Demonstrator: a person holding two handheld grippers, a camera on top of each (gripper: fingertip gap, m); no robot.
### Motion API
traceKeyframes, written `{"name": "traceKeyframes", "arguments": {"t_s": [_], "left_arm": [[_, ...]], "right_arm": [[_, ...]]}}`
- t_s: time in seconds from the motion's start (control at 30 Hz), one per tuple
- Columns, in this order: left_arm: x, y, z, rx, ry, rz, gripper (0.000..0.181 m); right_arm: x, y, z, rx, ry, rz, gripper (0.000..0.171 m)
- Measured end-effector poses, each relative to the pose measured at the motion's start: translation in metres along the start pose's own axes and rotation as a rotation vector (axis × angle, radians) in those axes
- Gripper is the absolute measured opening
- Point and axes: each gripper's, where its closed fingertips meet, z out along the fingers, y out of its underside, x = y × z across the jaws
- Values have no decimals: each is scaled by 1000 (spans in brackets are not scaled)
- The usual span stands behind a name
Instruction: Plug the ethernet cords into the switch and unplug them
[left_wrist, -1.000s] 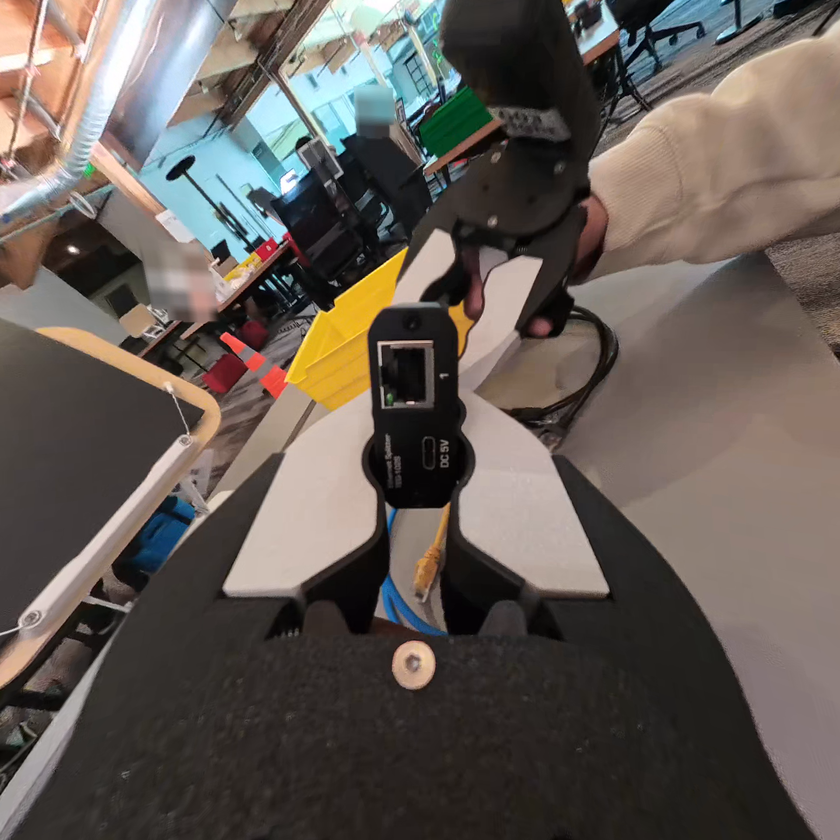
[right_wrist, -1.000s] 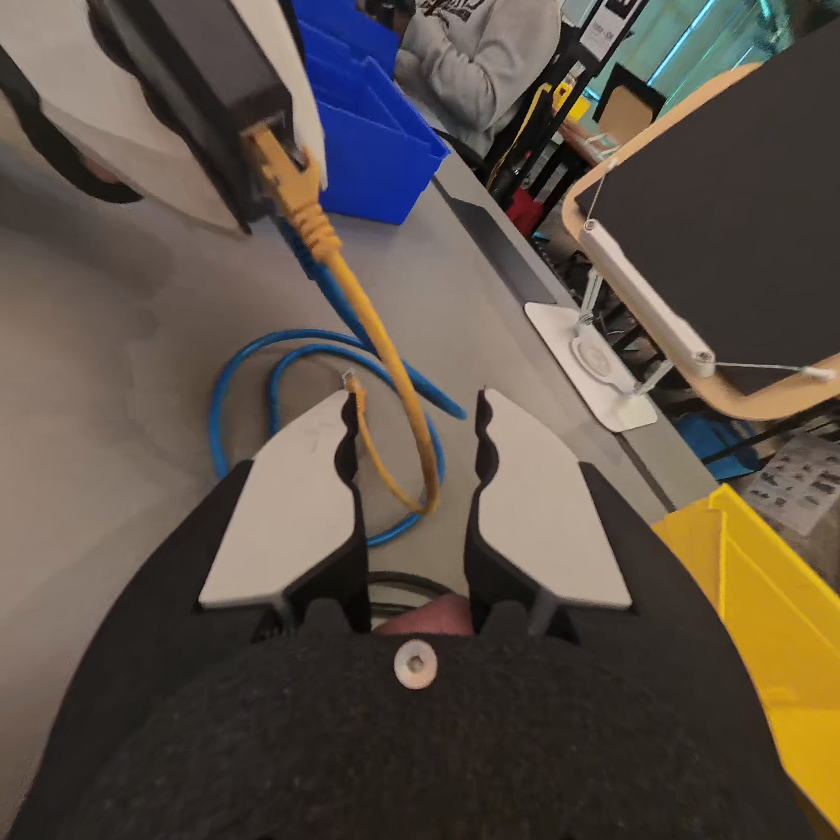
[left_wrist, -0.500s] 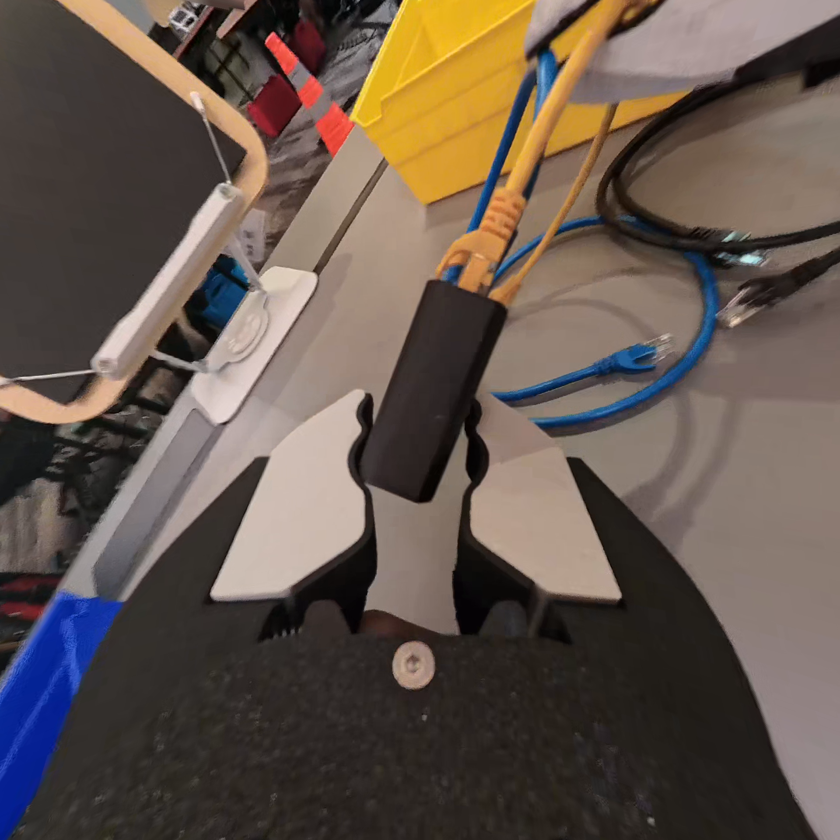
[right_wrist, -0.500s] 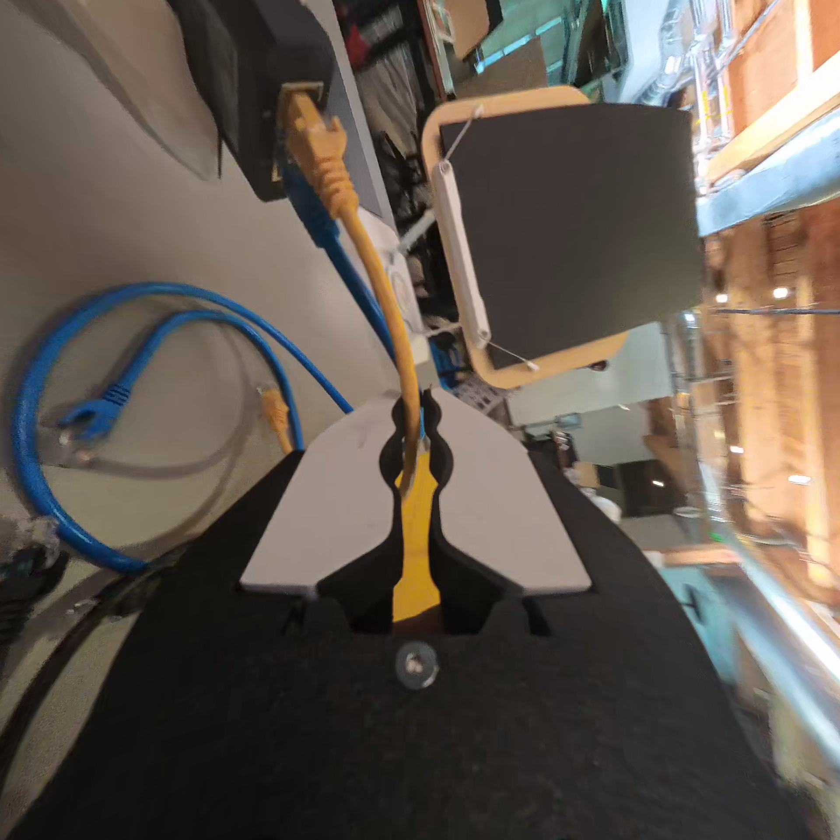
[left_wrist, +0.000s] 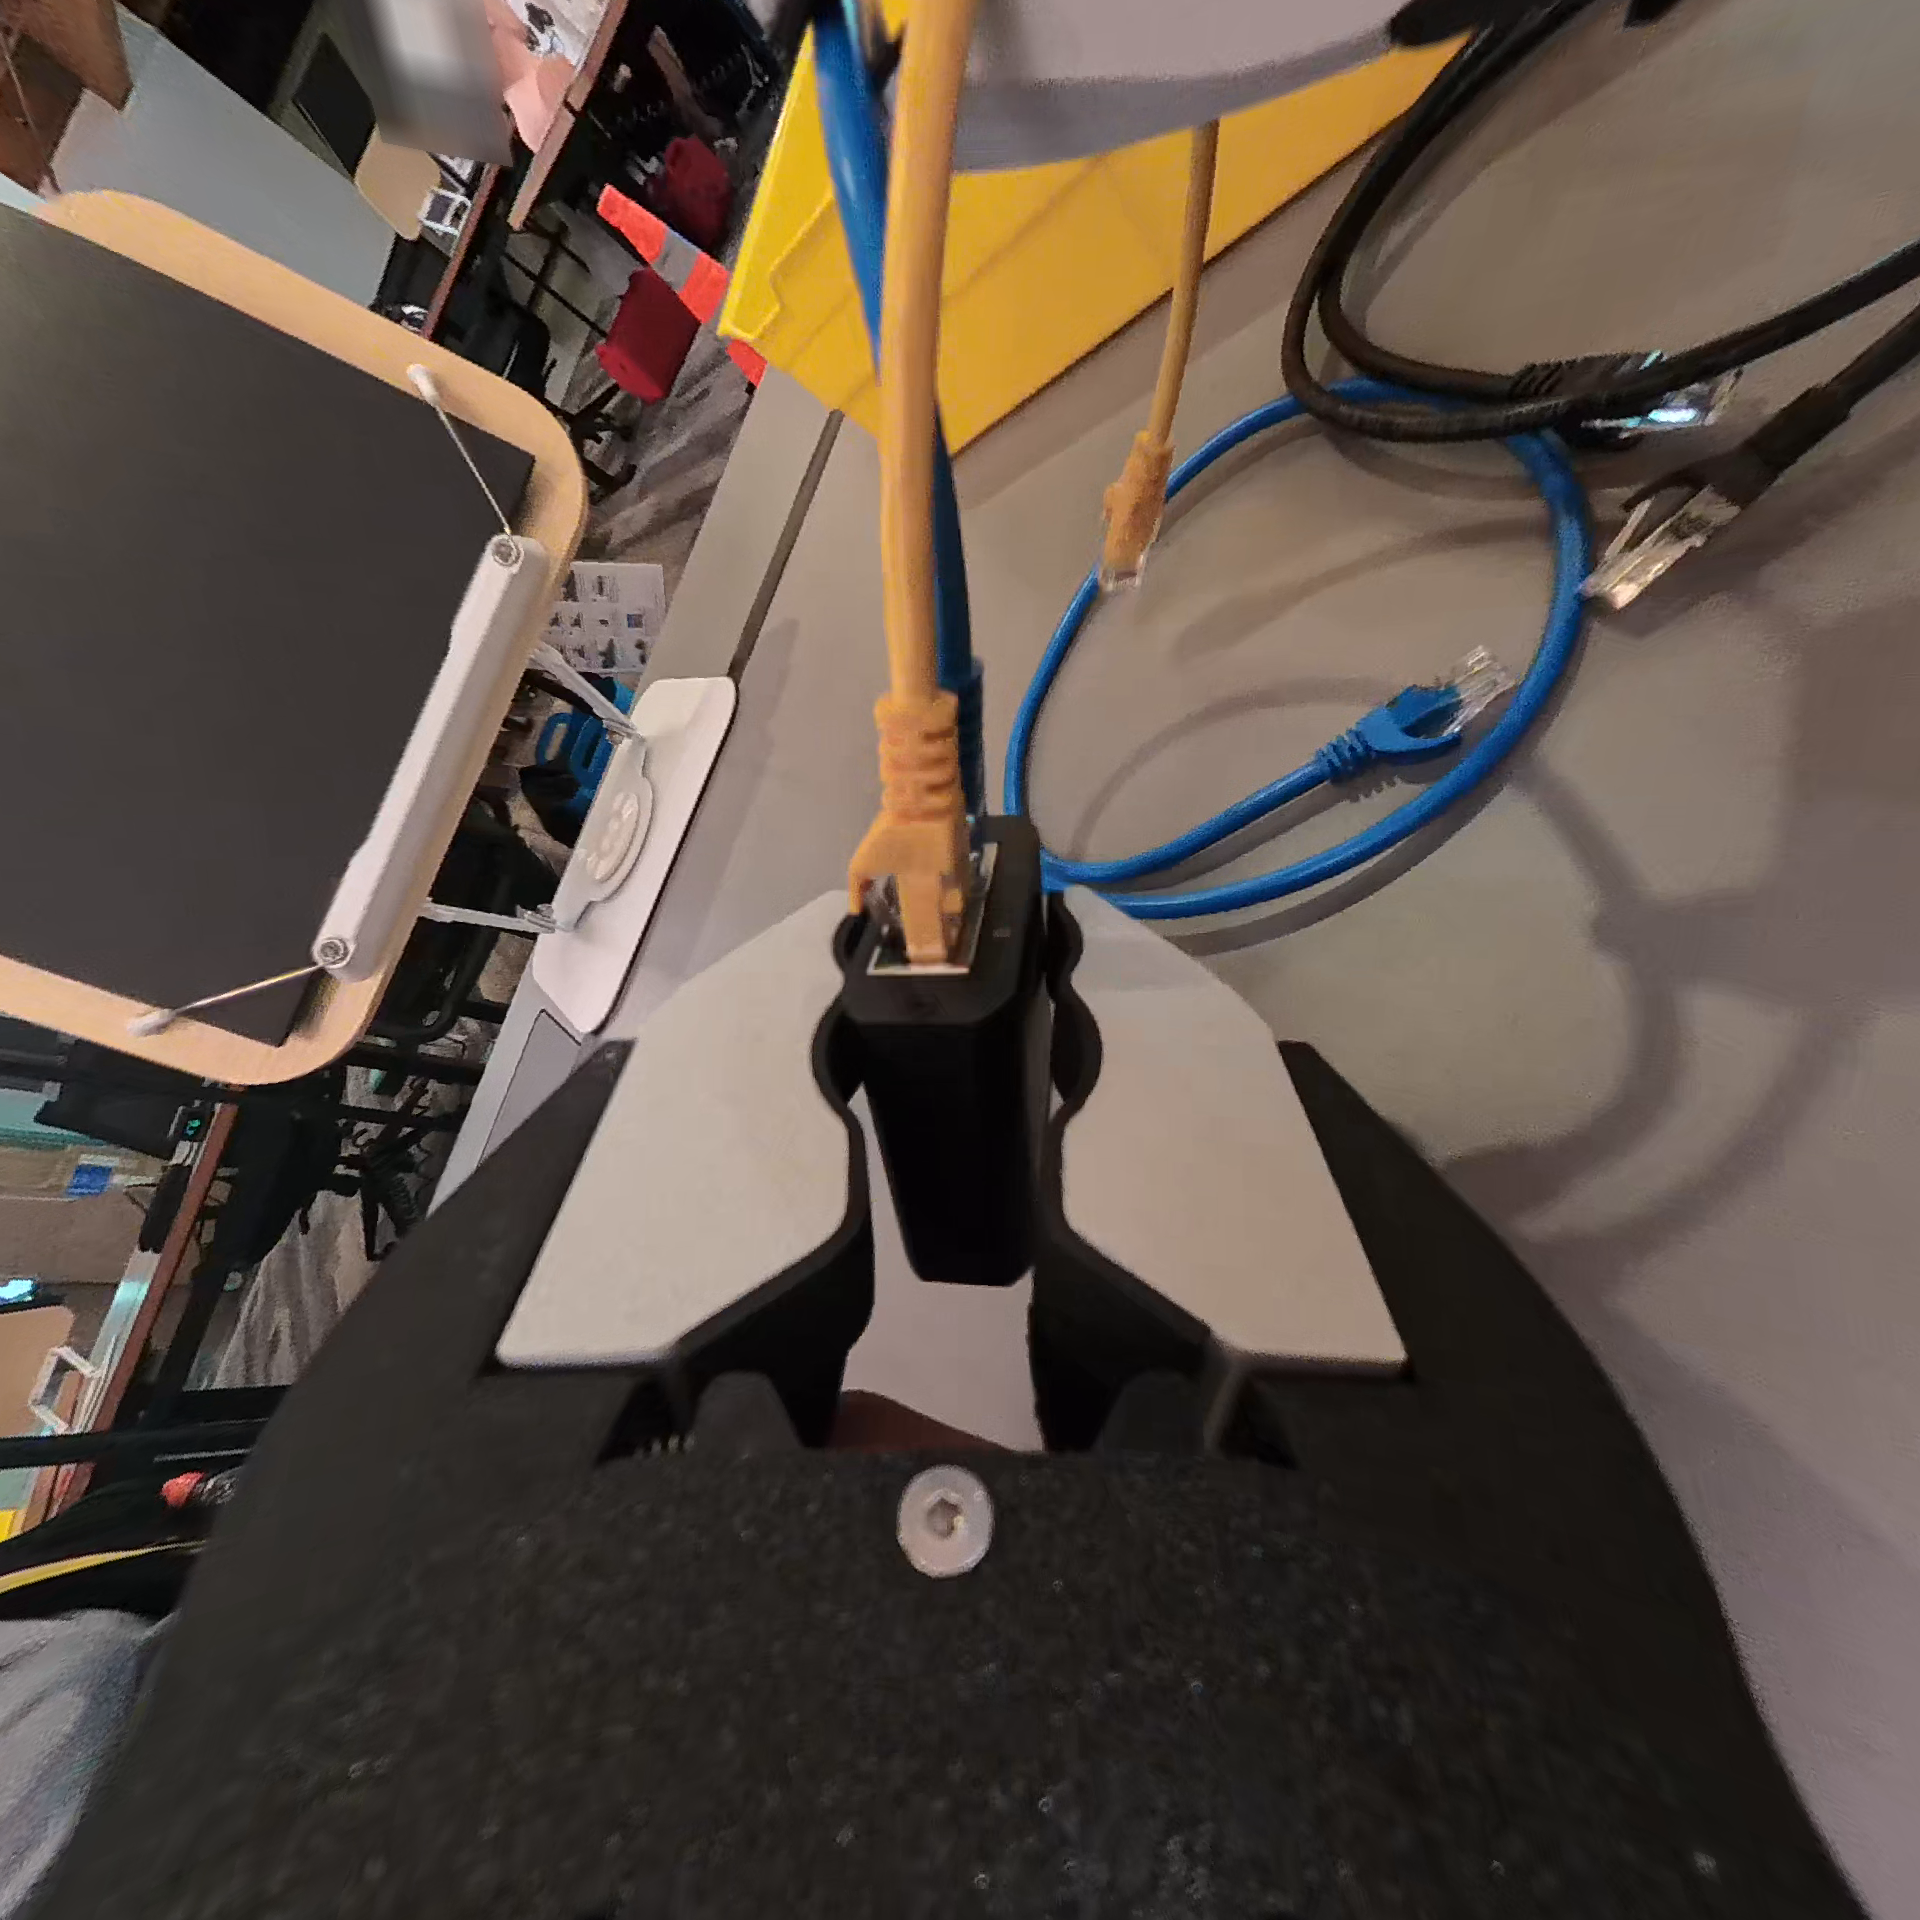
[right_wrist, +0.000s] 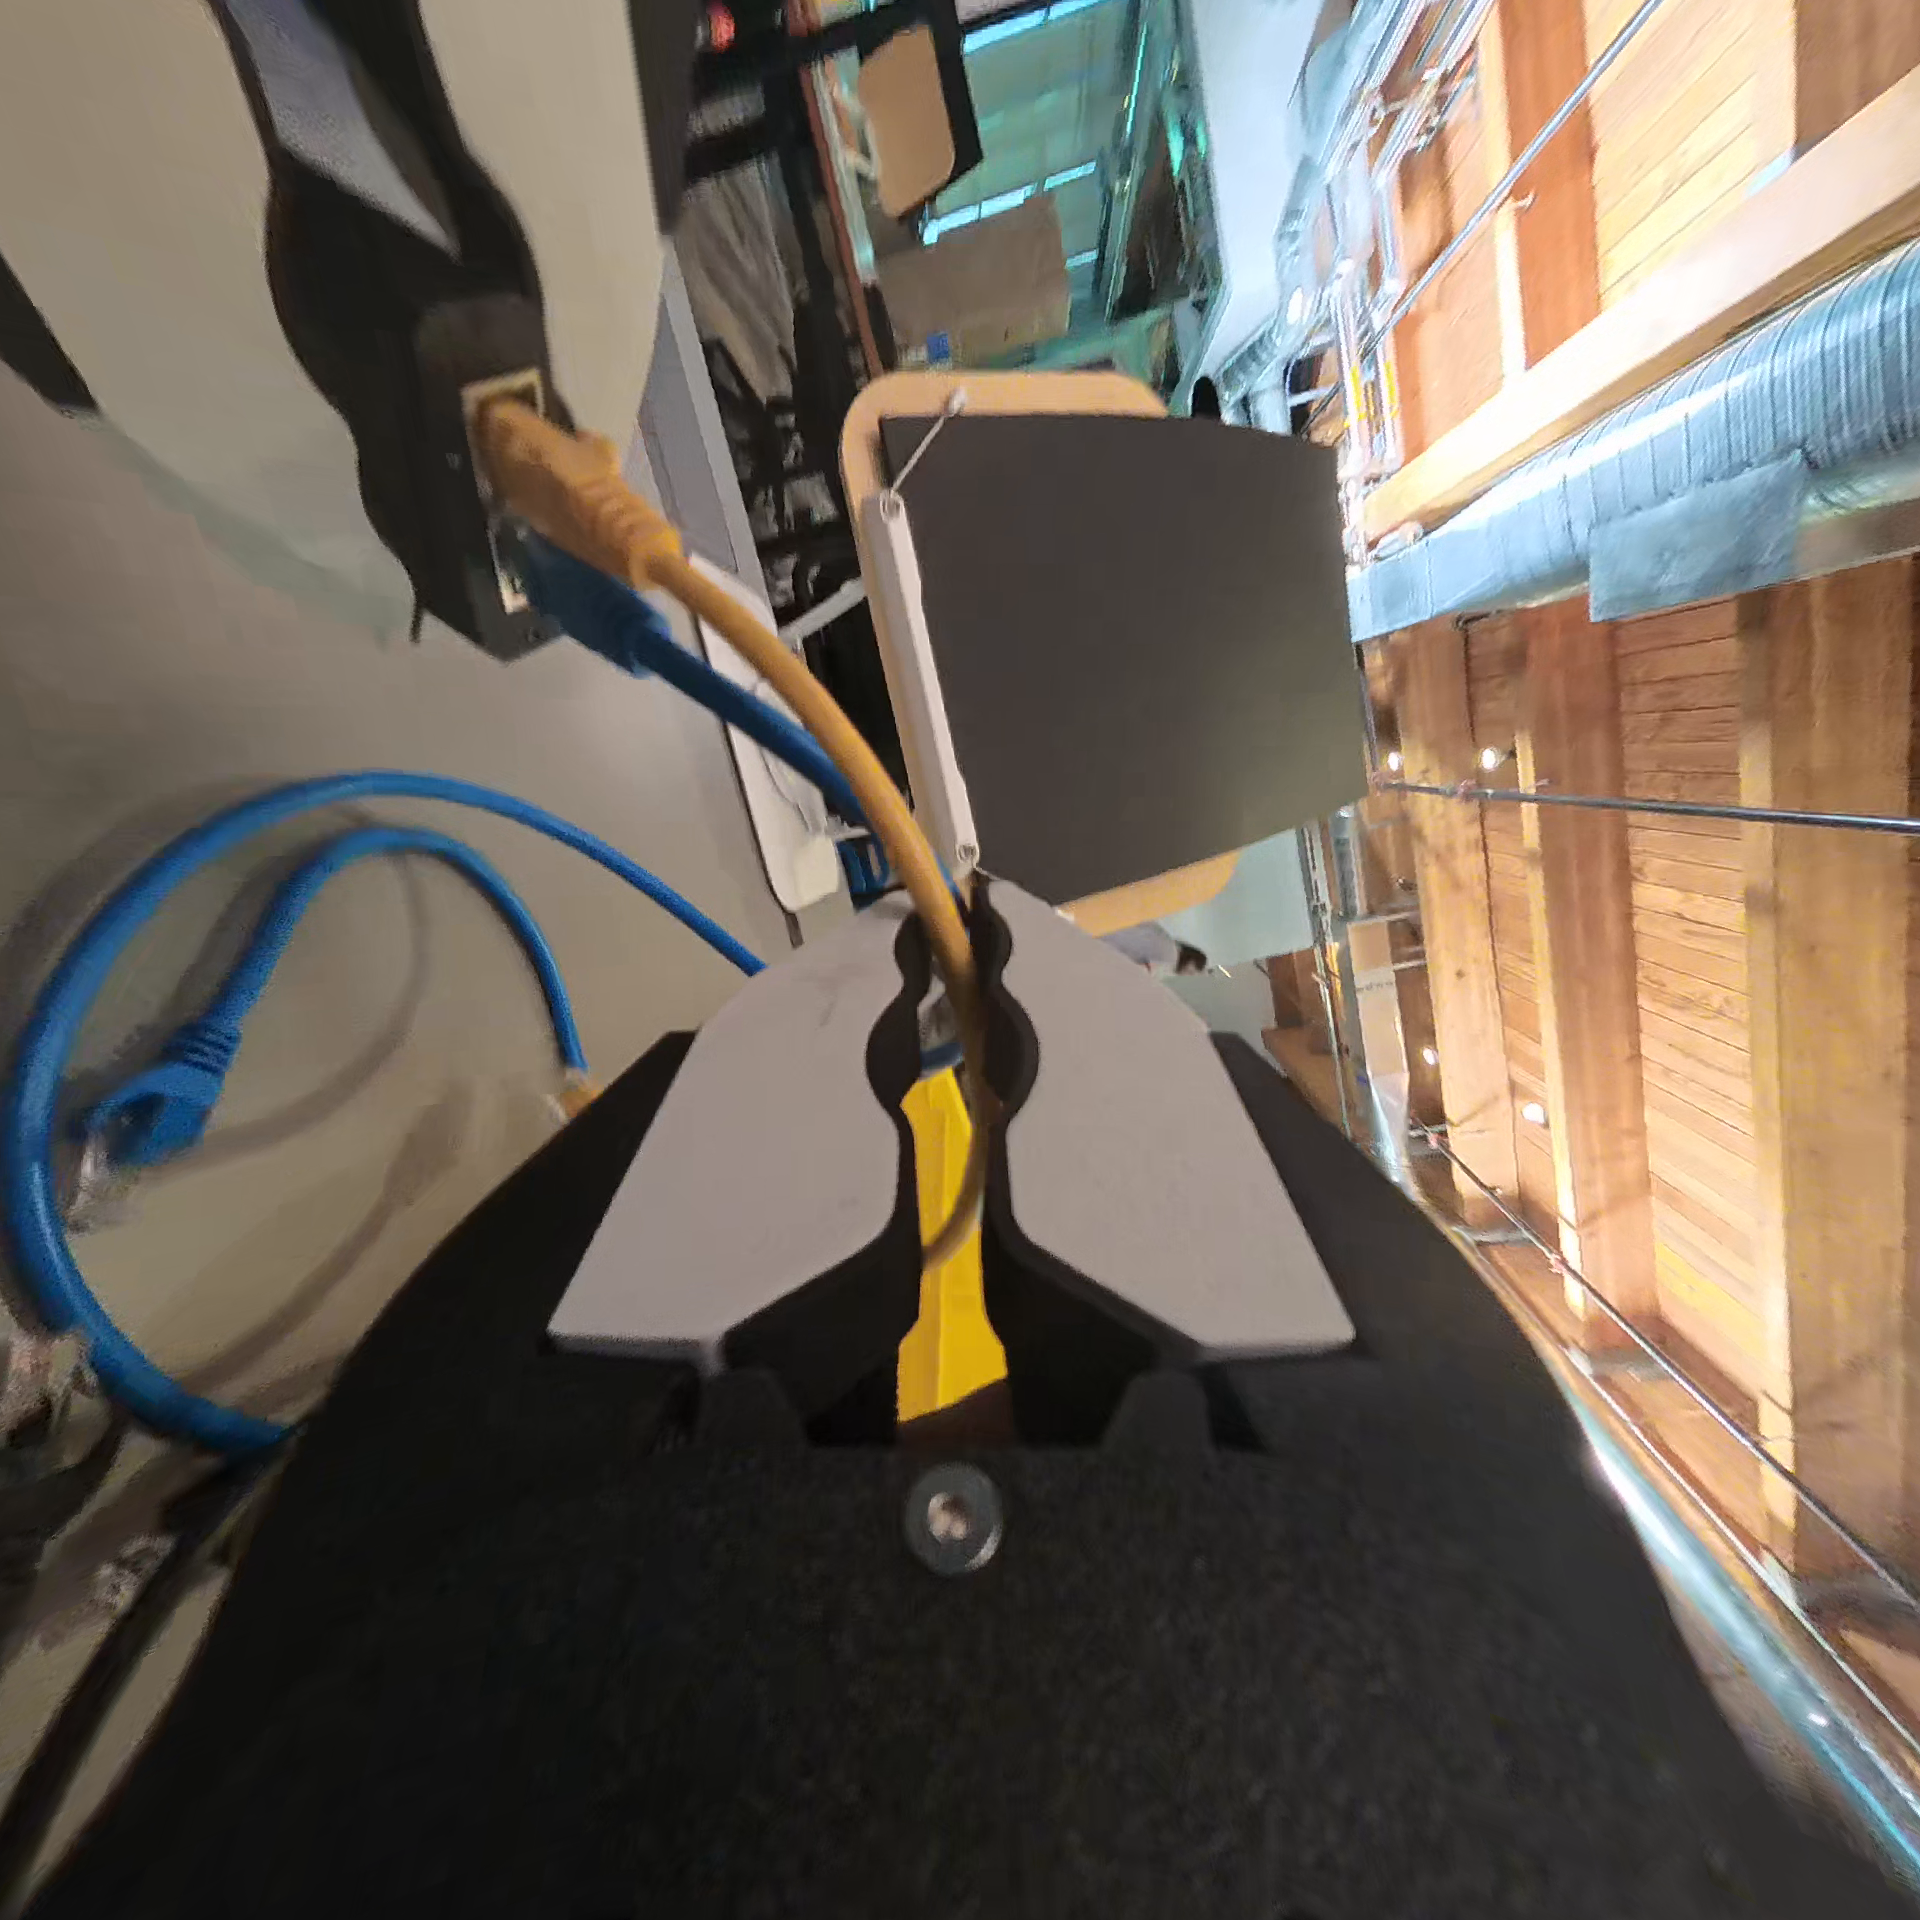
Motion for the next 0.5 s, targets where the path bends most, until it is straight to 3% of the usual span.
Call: {"name": "traceKeyframes", "arguments": {"t_s": [0.13,0.23,0.33,0.4,0.43,0.5], "left_arm": [[1,4,2,-4,17,-3,25],[-8,11,6,-20,-49,52,25],[-20,23,19,-24,-163,121,25],[-29,34,33,-43,-234,160,25],[-31,37,38,-40,-258,183,25],[-27,37,49,-20,-265,229,25]], "right_arm": [[-7,6,3,17,-23,38,7],[-18,8,4,37,-116,191,9],[-35,9,0,31,-384,448,19],[-53,3,-20,23,-706,620,38],[-57,4,-33,3,-849,654,48],[-47,9,-52,17,-987,677,53]]}}
